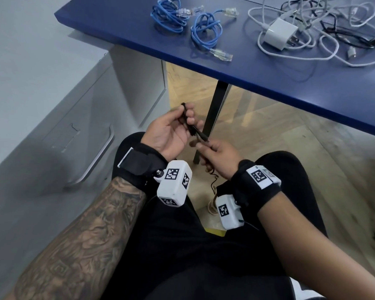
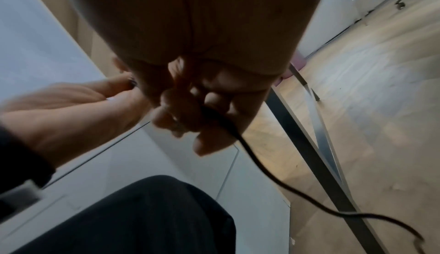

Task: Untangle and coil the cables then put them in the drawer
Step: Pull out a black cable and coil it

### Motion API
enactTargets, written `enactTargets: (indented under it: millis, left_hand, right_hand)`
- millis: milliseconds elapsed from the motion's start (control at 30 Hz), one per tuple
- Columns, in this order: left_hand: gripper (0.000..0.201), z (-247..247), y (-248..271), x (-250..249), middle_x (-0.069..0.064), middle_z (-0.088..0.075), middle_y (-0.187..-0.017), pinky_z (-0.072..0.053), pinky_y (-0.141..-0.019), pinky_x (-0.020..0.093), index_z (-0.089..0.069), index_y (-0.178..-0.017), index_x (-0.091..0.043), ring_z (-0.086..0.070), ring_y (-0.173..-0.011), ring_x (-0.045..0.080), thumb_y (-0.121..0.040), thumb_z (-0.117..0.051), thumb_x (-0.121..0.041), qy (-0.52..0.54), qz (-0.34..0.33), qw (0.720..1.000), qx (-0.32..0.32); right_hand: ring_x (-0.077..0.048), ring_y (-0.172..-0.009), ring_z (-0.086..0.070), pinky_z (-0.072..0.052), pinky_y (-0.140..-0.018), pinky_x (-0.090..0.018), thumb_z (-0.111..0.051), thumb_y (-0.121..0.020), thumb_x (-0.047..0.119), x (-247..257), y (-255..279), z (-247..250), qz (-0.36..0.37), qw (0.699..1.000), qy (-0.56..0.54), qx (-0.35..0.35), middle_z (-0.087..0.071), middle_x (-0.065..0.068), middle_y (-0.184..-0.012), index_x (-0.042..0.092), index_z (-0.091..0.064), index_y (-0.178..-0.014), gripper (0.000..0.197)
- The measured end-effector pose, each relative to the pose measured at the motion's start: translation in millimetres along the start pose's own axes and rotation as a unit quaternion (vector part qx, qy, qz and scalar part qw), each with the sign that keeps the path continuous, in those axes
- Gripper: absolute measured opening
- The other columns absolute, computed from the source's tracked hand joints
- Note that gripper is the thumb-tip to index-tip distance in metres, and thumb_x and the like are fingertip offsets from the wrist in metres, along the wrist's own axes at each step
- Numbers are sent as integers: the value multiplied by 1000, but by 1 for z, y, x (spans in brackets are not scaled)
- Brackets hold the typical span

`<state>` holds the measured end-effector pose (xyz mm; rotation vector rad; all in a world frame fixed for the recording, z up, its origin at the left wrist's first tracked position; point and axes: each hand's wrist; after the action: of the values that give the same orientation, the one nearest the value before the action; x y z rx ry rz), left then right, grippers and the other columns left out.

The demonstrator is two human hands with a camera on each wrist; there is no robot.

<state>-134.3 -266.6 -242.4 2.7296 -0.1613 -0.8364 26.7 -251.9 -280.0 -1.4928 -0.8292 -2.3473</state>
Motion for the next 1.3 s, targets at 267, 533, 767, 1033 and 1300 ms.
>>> enactTargets:
  millis: [267,533,767,1033,1300]
  left_hand:
    - [21,16,-7,7,7,-64,-81,-55,-74,26,-60,-104,0,-63,-71,15,-103,-41,-8,-224,-107,967,-64]
    - [23,0,-1,13,5,-66,-76,-52,-70,26,-67,-93,-9,-62,-70,18,-101,-46,-9,-441,-65,895,11]
    - [41,-7,7,18,9,-56,-58,-46,-62,33,-61,-95,15,-48,-52,22,-99,-39,-19,-441,40,895,53]
    - [36,-14,13,-5,-1,-39,-57,-45,-63,31,-60,-82,-5,-32,-50,13,-94,-29,-18,-96,73,990,76]
    - [25,3,-1,-5,6,-61,-80,-54,-87,35,-58,-107,1,-60,-69,15,-102,-38,-12,36,-30,999,-26]
  right_hand:
    - [-15,-61,-49,-45,-59,-33,-61,-96,26,29,17,6,118,986,114,16,-63,-23,-77,1,-67,-86,27]
    - [-4,-68,-66,-56,-67,-24,-68,-88,7,42,22,35,152,985,23,-75,-74,-1,-77,6,-73,-86,5]
    - [-17,-64,-67,-54,-68,-27,-64,-91,0,45,21,37,190,977,-39,-90,-67,-3,-71,5,-63,-94,6]
    - [-5,-66,-57,-46,-61,-21,-61,-97,18,21,3,40,122,980,-39,-153,-64,13,-68,28,-72,-95,15]
    - [-9,-46,-45,-41,-47,-25,-53,-101,27,18,12,3,40,997,52,32,-57,7,-53,20,-72,-95,21]
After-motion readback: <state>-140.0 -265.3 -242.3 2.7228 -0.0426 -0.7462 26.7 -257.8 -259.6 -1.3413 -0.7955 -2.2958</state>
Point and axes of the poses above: each hand's wrist, its own y-axis away from the middle knuckle, its own z-axis out of the back of the hand, x = y × z
